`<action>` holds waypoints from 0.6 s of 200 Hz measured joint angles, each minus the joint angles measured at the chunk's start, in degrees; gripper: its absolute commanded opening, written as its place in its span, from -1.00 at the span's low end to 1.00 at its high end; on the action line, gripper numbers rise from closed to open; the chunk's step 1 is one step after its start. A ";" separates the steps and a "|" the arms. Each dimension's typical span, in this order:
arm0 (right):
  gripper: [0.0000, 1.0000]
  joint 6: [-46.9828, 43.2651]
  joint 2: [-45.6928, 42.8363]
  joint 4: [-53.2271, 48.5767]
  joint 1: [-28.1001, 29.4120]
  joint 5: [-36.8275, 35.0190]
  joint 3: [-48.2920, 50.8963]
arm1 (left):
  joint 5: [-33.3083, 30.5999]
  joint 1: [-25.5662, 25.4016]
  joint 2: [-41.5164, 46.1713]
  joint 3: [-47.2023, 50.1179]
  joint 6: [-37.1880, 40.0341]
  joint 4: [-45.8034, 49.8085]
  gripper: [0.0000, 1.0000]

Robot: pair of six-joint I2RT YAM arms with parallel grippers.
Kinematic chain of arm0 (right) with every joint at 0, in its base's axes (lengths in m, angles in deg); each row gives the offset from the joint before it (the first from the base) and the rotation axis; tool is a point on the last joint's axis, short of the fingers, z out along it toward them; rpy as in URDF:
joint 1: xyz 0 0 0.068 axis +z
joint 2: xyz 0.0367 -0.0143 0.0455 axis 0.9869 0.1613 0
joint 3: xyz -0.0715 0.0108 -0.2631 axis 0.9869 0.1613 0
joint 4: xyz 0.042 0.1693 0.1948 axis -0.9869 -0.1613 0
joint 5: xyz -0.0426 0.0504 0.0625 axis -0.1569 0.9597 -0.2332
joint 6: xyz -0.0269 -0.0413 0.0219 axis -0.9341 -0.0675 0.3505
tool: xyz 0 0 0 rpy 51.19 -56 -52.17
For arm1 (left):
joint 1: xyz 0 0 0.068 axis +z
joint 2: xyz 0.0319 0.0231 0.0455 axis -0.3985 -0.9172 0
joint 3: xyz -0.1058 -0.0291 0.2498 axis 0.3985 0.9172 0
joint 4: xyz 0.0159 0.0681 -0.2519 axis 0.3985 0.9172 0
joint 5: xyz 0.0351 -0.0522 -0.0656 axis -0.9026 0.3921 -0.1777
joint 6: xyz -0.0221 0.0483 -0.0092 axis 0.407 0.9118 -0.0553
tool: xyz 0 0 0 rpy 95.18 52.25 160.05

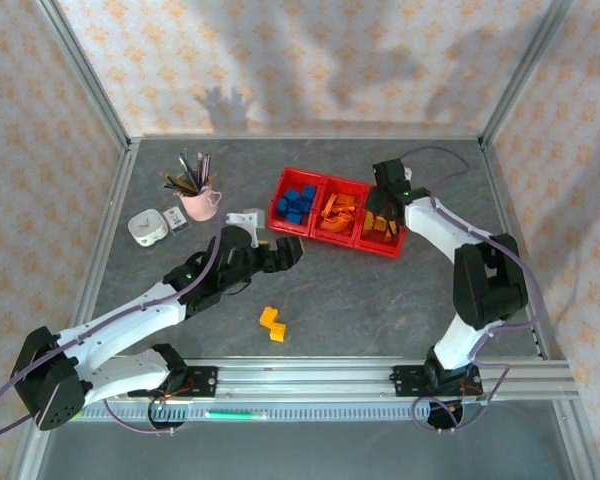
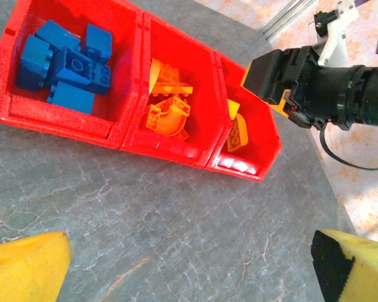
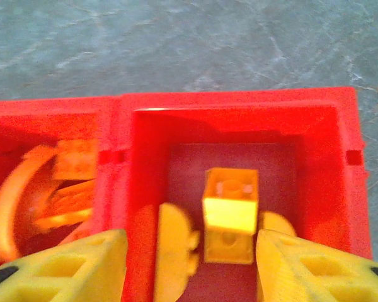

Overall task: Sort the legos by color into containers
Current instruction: Place the lego in the container, then pick up the lego from the bottom-center of the table.

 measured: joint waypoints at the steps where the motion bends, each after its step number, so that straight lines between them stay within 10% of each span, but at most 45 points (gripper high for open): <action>1: 0.17 0.02 -0.28 0.00 0.26 0.02 0.07 | -0.04 0.00 0.07 0.00 -0.02 0.00 0.98; 120: 0.48 1.73 -6.71 -3.87 28.26 0.66 2.89 | -7.69 0.00 17.25 3.67 -3.52 11.63 0.98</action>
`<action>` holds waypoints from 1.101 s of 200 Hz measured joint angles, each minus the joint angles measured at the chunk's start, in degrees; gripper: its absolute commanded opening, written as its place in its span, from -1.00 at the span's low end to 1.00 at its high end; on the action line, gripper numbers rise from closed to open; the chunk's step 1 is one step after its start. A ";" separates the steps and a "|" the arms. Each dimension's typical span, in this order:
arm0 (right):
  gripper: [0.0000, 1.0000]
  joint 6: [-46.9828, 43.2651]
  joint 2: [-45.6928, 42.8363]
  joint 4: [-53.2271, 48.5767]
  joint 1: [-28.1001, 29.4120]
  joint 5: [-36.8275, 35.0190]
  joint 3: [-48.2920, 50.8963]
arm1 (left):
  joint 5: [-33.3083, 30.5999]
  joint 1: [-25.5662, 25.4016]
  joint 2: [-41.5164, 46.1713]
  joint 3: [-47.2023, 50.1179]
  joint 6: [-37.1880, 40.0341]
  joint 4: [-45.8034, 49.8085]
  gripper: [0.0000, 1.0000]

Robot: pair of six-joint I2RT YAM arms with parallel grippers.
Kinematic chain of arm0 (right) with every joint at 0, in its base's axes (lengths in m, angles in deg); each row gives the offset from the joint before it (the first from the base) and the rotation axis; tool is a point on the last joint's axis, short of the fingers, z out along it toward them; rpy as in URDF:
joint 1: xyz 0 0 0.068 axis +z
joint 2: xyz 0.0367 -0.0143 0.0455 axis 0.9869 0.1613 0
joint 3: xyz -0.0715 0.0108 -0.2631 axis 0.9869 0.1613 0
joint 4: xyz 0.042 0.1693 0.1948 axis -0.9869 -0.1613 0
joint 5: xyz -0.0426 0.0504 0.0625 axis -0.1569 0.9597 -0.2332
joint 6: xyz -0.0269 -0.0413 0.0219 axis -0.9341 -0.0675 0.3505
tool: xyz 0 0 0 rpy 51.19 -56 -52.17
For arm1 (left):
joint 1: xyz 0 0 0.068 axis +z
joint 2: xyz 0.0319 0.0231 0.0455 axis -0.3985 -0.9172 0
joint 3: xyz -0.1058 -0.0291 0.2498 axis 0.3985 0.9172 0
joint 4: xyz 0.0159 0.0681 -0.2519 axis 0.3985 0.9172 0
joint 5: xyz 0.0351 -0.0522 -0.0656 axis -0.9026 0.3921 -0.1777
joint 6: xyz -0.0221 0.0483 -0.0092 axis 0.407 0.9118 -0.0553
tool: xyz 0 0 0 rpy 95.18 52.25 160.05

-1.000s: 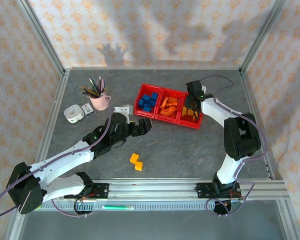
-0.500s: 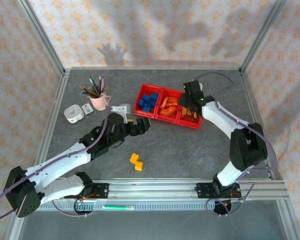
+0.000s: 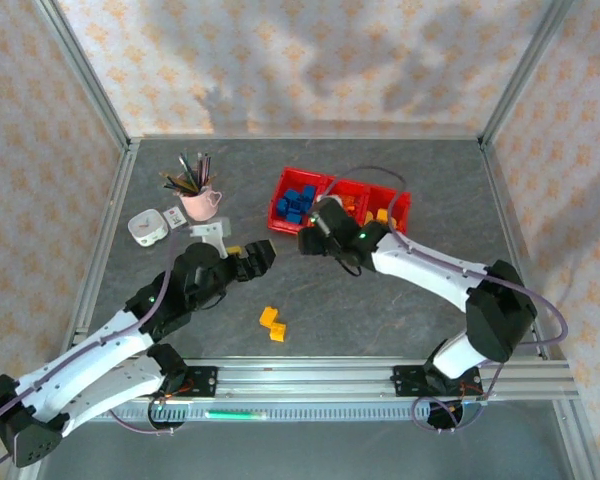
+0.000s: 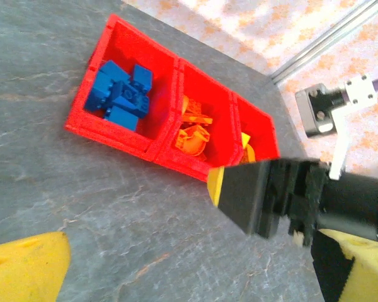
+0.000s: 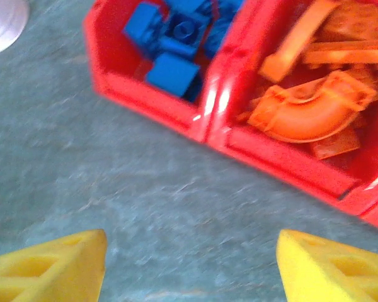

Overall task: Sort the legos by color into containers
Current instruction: Pick up the lego from the bottom-center of the table.

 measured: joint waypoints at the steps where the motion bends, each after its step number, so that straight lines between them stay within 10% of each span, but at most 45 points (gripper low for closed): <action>1: 0.49 0.00 0.02 0.00 0.13 0.00 0.00 | -0.15 0.00 0.22 0.00 -0.02 0.26 0.98; 99: 0.61 -3.80 11.58 1.16 18.14 1.73 -2.84 | -8.31 0.00 15.08 1.40 -7.82 18.40 0.98; 220: 0.67 -7.21 19.19 1.27 22.47 3.61 -4.15 | -11.08 0.00 18.12 1.40 -11.56 23.74 0.98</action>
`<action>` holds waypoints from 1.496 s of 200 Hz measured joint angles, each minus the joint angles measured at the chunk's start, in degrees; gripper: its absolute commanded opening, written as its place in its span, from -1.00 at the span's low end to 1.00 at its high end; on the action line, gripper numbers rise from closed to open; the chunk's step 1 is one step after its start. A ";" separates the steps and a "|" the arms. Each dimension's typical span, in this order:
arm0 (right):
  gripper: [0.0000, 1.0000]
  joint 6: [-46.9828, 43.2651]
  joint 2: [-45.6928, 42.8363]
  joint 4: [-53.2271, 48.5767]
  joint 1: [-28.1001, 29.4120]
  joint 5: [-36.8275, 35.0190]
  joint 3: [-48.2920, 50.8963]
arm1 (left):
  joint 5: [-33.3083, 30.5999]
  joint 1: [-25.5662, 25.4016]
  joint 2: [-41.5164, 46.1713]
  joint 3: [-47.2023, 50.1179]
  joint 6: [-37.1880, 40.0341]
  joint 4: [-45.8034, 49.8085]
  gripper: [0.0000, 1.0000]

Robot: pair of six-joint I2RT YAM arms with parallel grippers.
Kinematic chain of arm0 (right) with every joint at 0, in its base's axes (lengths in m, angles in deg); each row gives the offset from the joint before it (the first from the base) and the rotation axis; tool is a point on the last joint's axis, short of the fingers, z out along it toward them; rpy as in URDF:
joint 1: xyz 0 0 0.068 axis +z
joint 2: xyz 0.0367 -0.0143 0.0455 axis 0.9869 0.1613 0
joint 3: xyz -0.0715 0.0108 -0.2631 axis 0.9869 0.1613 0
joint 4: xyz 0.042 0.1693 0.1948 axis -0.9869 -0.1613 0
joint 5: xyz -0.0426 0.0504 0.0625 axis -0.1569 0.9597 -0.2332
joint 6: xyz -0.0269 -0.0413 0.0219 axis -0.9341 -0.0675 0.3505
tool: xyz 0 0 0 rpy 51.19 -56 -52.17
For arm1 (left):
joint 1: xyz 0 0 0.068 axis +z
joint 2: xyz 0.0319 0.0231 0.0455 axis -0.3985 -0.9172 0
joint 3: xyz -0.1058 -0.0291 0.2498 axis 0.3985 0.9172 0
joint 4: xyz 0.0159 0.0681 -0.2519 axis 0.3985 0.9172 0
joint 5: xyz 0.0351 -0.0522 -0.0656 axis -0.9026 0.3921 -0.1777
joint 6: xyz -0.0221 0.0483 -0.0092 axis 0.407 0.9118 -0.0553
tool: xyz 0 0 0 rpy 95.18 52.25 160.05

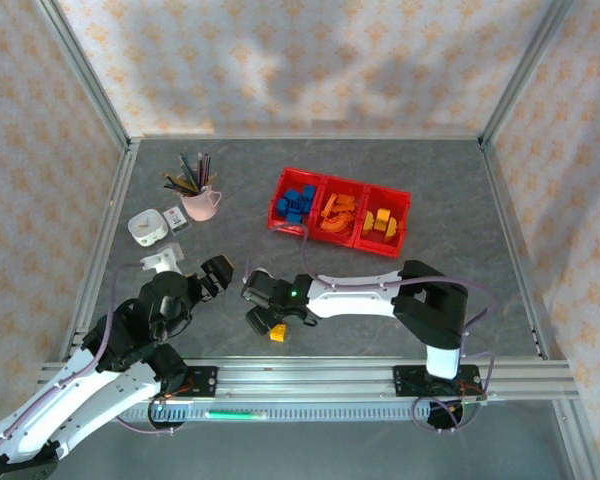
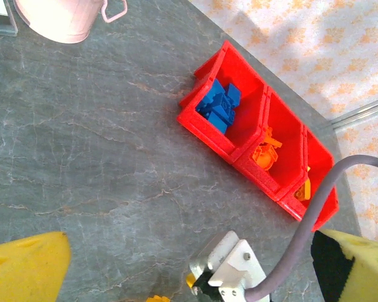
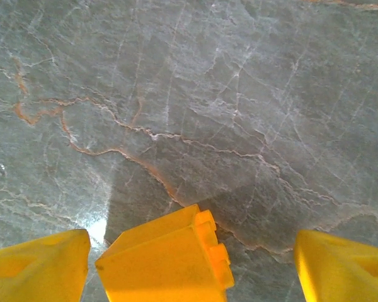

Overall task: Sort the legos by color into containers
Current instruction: Pick up the lego from the bottom-center of the table.

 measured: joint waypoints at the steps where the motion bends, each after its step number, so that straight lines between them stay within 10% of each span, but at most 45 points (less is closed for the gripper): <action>1: 0.67 0.00 0.04 0.00 0.00 -0.02 -0.04 | 0.00 0.00 0.00 0.00 0.00 0.00 0.98; 299: -0.36 5.49 0.13 -2.23 -5.38 -2.97 0.00 | 0.17 0.00 -2.23 0.11 0.28 -0.92 0.98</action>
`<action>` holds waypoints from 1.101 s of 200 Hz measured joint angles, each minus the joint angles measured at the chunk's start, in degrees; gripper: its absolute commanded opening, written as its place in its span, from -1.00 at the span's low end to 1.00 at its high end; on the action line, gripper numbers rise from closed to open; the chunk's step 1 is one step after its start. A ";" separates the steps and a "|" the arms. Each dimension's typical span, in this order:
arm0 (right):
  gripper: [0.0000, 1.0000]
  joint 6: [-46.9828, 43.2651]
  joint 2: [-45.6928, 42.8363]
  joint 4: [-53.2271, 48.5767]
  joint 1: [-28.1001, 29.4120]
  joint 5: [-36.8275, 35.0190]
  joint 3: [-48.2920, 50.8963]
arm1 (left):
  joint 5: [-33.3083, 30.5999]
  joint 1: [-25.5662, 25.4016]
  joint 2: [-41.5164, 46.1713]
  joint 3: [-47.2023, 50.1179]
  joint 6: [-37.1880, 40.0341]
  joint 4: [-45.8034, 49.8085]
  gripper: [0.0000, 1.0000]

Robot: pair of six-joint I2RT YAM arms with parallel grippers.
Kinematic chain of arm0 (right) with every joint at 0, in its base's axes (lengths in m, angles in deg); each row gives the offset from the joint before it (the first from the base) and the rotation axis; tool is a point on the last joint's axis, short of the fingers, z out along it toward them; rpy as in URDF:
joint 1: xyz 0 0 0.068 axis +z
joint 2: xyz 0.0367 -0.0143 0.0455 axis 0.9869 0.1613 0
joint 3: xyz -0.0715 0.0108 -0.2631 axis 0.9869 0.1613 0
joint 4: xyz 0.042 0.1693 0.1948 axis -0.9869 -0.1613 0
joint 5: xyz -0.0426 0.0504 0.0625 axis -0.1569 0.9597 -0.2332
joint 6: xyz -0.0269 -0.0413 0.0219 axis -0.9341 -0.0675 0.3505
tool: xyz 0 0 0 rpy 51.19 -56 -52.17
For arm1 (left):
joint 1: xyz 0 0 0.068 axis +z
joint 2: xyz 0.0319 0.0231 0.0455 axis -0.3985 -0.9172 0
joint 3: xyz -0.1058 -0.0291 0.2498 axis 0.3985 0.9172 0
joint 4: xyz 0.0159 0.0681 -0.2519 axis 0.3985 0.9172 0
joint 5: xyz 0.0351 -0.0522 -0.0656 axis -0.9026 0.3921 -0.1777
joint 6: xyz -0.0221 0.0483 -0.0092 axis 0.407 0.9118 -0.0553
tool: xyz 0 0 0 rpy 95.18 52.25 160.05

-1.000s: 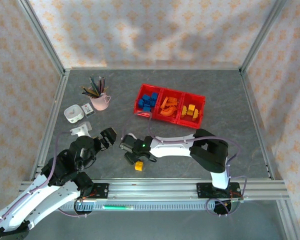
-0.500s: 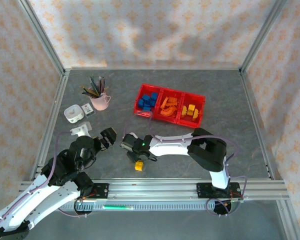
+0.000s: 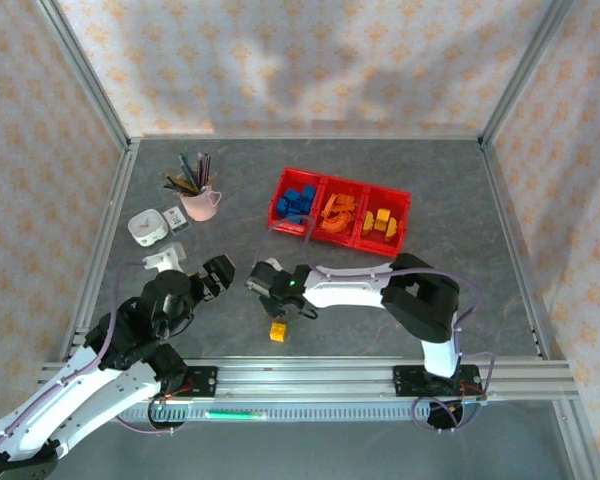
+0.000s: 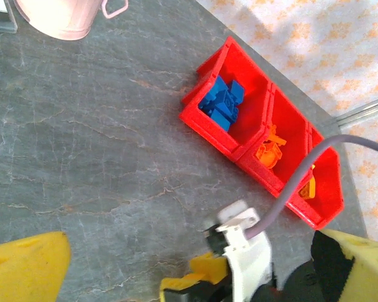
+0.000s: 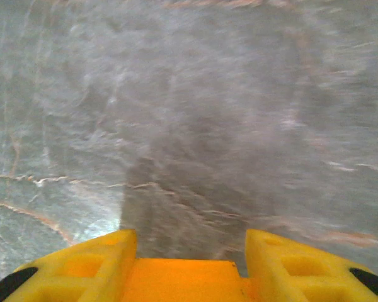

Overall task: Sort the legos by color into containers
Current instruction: Pick up the lego from the bottom-center of the table, then place the lego in the container.

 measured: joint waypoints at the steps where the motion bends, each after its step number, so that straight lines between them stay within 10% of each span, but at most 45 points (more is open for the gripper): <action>1: -0.36 0.11 -0.26 0.02 -0.20 -0.02 0.11 | 0.02 0.00 -0.07 0.00 0.02 -0.02 0.98; 151: -0.37 4.02 -17.57 -0.15 -41.94 -5.68 5.16 | 13.73 0.02 -26.91 -4.72 10.97 -24.09 0.98; 220: 0.03 1.73 -8.15 2.12 -45.92 -6.43 -0.66 | 16.04 0.02 -32.96 -6.95 13.40 -29.53 0.98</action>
